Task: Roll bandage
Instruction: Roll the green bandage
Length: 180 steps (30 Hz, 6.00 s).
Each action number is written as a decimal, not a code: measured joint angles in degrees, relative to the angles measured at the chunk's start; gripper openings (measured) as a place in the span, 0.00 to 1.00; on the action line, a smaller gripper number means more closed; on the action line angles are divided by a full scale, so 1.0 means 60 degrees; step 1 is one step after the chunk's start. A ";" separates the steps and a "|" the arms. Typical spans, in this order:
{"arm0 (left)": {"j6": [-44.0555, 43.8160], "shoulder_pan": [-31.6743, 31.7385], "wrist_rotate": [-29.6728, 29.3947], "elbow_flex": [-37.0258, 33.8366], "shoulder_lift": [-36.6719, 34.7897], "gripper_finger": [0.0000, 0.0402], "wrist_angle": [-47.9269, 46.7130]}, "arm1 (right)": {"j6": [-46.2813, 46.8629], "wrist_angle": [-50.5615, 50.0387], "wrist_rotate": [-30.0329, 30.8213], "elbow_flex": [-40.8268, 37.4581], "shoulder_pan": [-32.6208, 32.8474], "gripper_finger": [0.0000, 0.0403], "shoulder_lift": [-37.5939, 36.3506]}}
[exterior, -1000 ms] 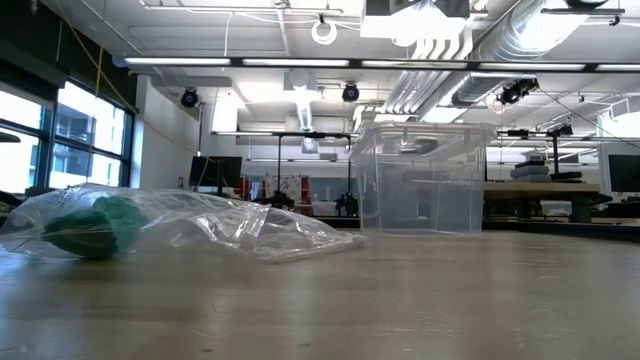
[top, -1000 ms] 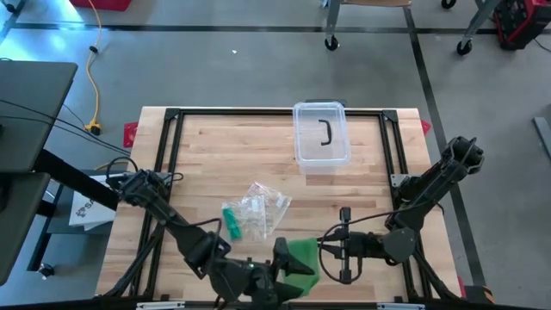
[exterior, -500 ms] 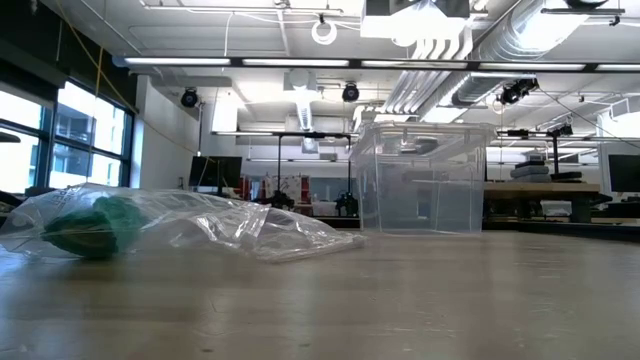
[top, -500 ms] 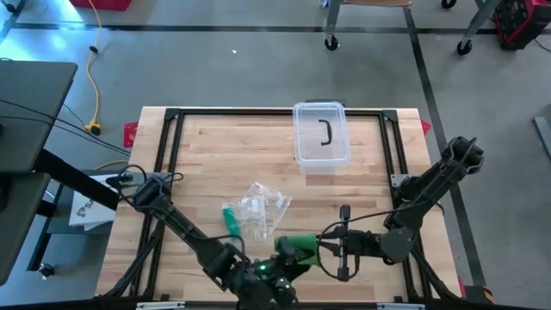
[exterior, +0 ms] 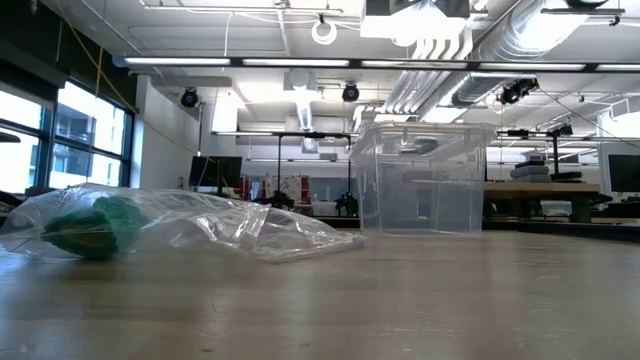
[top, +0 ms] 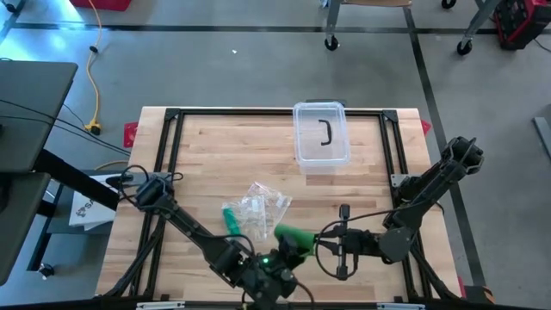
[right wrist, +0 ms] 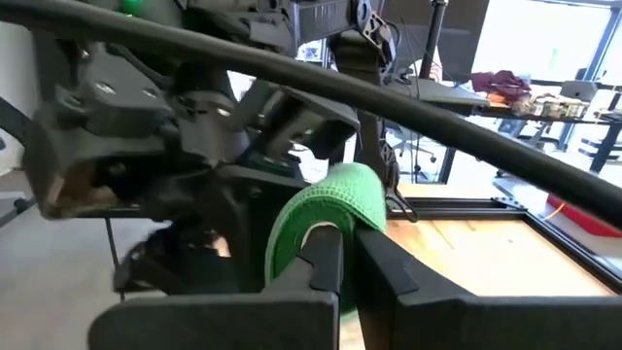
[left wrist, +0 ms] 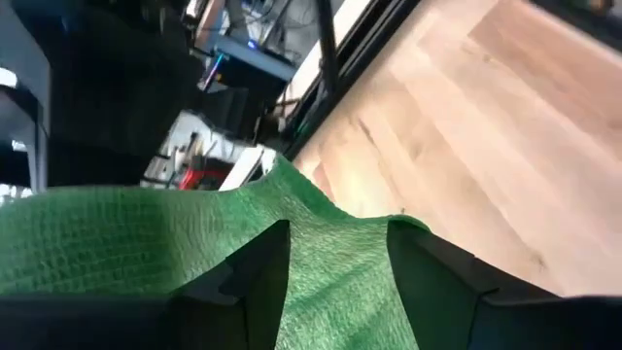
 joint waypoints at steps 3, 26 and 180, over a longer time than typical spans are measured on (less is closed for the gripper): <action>0.0022 0.0070 -0.0049 -0.0002 0.0000 0.42 -0.0125 | 0.0000 0.0066 -0.0010 0.0000 0.0004 0.00 0.0000; -0.0766 -0.0096 0.1126 0.1192 0.0007 0.58 -0.0106 | -0.0509 0.0360 0.0033 0.0025 0.0104 0.00 -0.0025; -0.5617 0.0383 0.4559 -0.6612 -0.1359 0.58 1.4688 | -0.3504 0.2537 0.1262 0.0015 0.1512 0.00 -0.0025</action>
